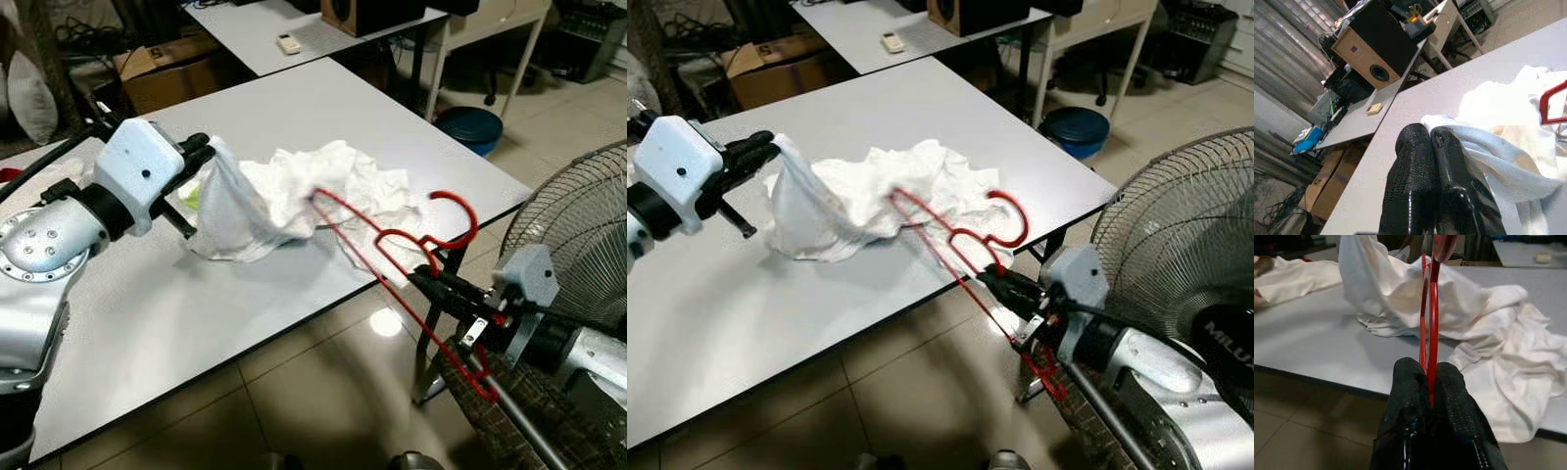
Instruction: Hang hanger
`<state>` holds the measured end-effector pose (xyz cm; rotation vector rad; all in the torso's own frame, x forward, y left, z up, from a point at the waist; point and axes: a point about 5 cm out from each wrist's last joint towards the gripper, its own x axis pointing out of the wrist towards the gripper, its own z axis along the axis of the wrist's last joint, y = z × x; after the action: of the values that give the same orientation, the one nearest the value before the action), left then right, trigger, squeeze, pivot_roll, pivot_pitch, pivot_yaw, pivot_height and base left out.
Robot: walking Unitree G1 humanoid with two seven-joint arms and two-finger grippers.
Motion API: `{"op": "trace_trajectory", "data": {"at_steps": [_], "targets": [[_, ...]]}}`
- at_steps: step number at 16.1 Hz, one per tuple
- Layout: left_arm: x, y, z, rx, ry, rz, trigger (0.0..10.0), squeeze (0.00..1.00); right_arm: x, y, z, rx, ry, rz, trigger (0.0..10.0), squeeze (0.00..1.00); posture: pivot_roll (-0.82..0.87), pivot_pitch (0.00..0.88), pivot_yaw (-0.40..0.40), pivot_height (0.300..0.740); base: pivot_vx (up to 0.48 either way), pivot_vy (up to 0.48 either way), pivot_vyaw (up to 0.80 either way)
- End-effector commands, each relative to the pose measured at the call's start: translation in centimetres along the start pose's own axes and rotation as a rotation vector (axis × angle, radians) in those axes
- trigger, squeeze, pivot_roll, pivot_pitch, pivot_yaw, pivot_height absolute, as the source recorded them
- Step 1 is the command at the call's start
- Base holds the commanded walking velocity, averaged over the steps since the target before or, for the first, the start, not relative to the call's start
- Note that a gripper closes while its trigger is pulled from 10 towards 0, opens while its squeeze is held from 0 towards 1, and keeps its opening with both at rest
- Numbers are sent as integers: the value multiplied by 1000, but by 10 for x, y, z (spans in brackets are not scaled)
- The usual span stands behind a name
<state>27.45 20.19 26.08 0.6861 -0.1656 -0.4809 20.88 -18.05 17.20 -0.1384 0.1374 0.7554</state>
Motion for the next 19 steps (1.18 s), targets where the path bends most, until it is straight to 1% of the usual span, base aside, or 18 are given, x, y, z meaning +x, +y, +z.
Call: {"op": "trace_trajectory", "data": {"at_steps": [1, 2, 3, 6, 7, 8, 9, 10, 11, 12, 13, 15, 16, 17, 18, 19], "targets": [[-1, -1, 1, 16, 16, -7, 0, 0, -1, -7, 0, -63, 34, -41, 10000, 0, -143, 82, 131, 740, 0, 0, 0], [-1, -2, 0, 10, 28, -3, 0, 0, -3, -10, -7, -179, 121, -36, 10000, 0, -145, 83, 132, 740, 0, 0, 0], [-1, -1, -1, 6, 44, 8, 0, 0, -4, -10, -15, -267, 193, -1, 10000, 0, -149, 88, 131, 740, 0, 0, 0], [-2, 2, -2, 9, 52, 31, 0, 0, -4, -12, -15, -297, 186, -4, 10000, 0, -148, 94, 130, 740, 0, 0, 0], [-2, 6, -1, 5, 51, 62, 0, 0, -6, -14, -18, -298, 202, 11, 10000, 0, -147, 96, 127, 740, 0, 0, 0], [-2, 6, -1, 3, 49, 67, 0, 0, -7, -15, -19, -312, 209, 7, 10000, 0, -147, 96, 126, 740, 0, 0, 0], [-3, 6, -1, 2, 56, 64, 0, 0, -7, -17, -21, -361, 225, 24, 10000, 0, -146, 96, 124, 740, 0, 0, 0], [-3, 6, -2, 1, 67, 54, 0, 0, -8, -20, -20, -337, 209, 10, 10000, 0, -147, 97, 123, 740, 0, 0, 0], [-3, 5, -4, 0, 81, 37, 0, 0, -7, -23, -15, -261, 148, -30, 10000, 0, -147, 96, 123, 740, 0, 0, 0], [-6, 2, -9, 19, 113, 3, 0, 0, -5, -25, -8, -202, 85, -51, 10000, 0, -147, 97, 123, 740, 0, 0, 0], [-8, 0, -14, 28, 138, -12, 0, 0, -4, -25, -4, -170, 52, -56, 10000, 0, -148, 97, 122, 740, 0, 0, 0], [-18, -4, -35, 76, 237, -32, 0, 0, 0, -23, -1, -94, -22, -37, 10000, 0, -145, 95, 117, 740, 0, 0, 0], [-22, -6, -42, 55, 260, -25, 0, 0, 1, -23, -1, -68, -42, -30, 10000, 0, -143, 96, 114, 740, 0, 0, 0], [-27, -9, -52, 47, 308, -30, 5059, 0, 2, -21, -2, -41, -54, -19, 10000, 0, -140, 95, 114, 740, 0, 0, 0], [-33, -16, -63, 15, 350, -60, 10000, 0, 3, -19, -3, -29, -53, -3, 10000, 0, -139, 96, 114, 740, 0, 0, 0], [-40, -24, -70, -28, 377, -119, 10000, 1000, 4, -17, -4, -18, -50, 8, 10000, 0, -139, 96, 114, 740, 0, 0, 0]]}}
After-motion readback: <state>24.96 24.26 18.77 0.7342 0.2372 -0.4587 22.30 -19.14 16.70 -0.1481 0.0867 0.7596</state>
